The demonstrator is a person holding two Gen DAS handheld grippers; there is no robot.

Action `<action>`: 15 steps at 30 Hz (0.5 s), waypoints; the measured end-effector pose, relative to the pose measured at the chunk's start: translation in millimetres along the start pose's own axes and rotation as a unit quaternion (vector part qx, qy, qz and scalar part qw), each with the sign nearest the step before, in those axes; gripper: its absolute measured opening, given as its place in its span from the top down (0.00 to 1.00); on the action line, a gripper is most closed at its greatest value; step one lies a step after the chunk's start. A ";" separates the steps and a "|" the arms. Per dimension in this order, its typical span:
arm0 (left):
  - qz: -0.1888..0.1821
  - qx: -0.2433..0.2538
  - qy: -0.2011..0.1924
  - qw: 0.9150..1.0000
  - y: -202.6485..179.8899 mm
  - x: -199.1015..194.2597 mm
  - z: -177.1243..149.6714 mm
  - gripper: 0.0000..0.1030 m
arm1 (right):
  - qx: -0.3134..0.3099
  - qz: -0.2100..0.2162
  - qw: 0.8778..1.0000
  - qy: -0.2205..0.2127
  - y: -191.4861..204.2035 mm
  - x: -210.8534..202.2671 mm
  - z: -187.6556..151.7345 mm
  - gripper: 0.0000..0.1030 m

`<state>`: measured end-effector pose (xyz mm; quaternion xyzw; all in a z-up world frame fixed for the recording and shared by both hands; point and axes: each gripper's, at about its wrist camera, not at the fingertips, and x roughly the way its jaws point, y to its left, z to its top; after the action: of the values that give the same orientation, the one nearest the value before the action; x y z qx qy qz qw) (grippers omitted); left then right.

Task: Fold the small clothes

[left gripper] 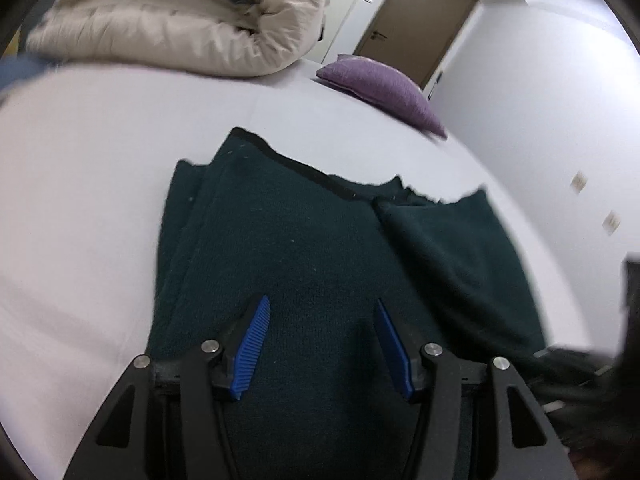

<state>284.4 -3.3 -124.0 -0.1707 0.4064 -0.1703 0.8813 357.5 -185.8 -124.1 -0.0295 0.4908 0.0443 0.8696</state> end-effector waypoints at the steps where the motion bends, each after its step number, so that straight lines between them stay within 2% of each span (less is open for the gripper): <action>1: -0.008 -0.018 0.006 1.000 1.6 -3.6 3.3 0.44 | -0.007 -0.006 1.000 -0.005 2.9 0.3 -0.1 0.85; 3: -0.032 -0.046 0.017 0.998 0.5 -5.5 9.1 0.39 | -0.018 -0.011 1.000 -0.013 6.6 -2.4 -0.2 0.85; 5: -0.078 -0.083 0.036 0.993 -7.9 -2.4 18.0 0.29 | -0.026 -0.013 0.999 -0.020 7.2 -3.6 -0.5 0.85; 7: -0.106 -0.089 0.052 0.989 -21.2 4.4 27.1 0.22 | -0.031 -0.016 0.999 -0.029 10.0 -6.2 -1.4 0.85; 8: -0.111 -0.081 0.062 0.989 -31.3 10.3 32.0 0.20 | -0.035 -0.019 0.999 -0.036 14.4 -7.9 -3.4 0.85; 10: -0.096 -0.065 0.091 0.989 -46.2 26.4 36.1 0.20 | -0.048 -0.025 0.997 -0.052 15.9 -11.4 -10.8 0.85; 12: -0.097 -0.079 0.124 0.984 -50.4 41.9 34.4 0.21 | -0.068 -0.036 0.995 -0.068 22.5 -18.3 -14.9 0.84; 15: -0.098 -0.083 0.133 0.983 -57.2 50.3 34.3 0.25 | -0.096 -0.050 0.990 -0.087 29.2 -26.9 -22.4 0.84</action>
<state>332.5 -70.3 -111.0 -0.2583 0.5143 -0.2428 0.7809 321.5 -160.1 -112.8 -0.1338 0.4045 0.0501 0.9033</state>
